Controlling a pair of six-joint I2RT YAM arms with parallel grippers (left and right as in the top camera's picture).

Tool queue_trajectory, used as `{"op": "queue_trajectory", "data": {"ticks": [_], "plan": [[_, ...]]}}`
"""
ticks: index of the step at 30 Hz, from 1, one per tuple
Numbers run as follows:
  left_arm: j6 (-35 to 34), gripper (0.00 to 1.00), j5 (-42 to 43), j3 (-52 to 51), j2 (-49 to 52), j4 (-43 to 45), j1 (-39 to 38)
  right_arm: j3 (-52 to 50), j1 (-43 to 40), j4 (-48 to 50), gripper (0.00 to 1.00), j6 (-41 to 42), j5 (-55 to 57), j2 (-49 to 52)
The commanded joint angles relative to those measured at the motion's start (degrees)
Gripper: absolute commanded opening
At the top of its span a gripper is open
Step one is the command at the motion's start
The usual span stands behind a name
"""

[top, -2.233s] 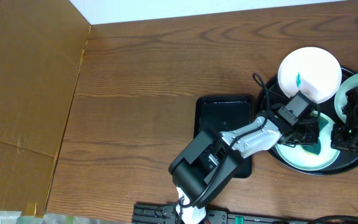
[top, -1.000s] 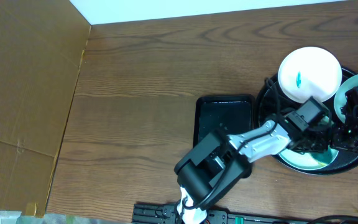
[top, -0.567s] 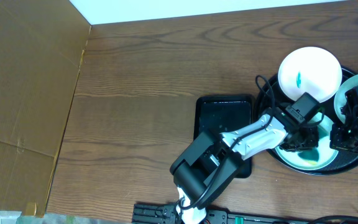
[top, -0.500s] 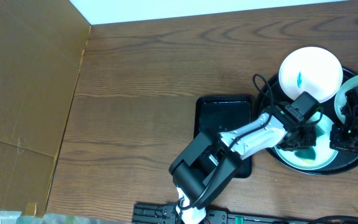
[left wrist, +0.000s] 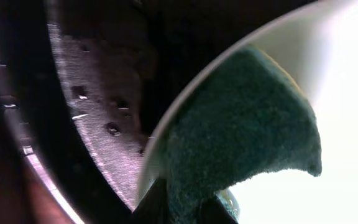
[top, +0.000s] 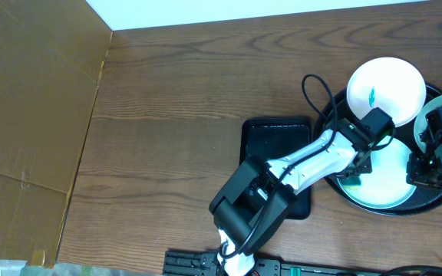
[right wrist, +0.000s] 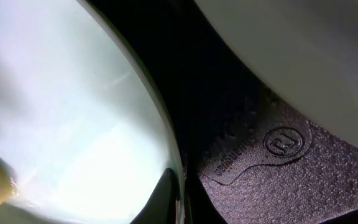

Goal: Clean dirty plates on tray and stack at the side
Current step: 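Scrub the front green plate with the sponge in the left gripper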

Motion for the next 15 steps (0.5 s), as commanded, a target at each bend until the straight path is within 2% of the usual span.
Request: {"op": "queue_trajectory", "data": {"ticks": [1, 5, 10, 12, 15], "plan": [[0.09, 0.07, -11.02, -0.26, 1.42, -4.52, 2.03, -1.27, 0.13, -0.07, 0.01, 0.02, 4.98, 1.95], [0.44, 0.07, -9.86, 1.90, -2.34, -7.82, 2.03, -1.27, 0.13, -0.07, 0.01, 0.02, 4.98, 1.95], [4.70, 0.07, -6.34, 2.43, -11.98, -8.72, 2.03, -1.27, 0.13, -0.09, 0.01, 0.02, 4.98, 1.95], [6.69, 0.07, -8.20, 2.43, -15.80, -10.05, 2.21, -1.27, 0.13, -0.11, 0.01, 0.02, 4.98, 1.95], [7.45, 0.07, -15.69, 2.43, -20.57, -14.16, 3.13, -1.27, 0.13, -0.11, 0.01, 0.02, 4.98, 1.95]]}}
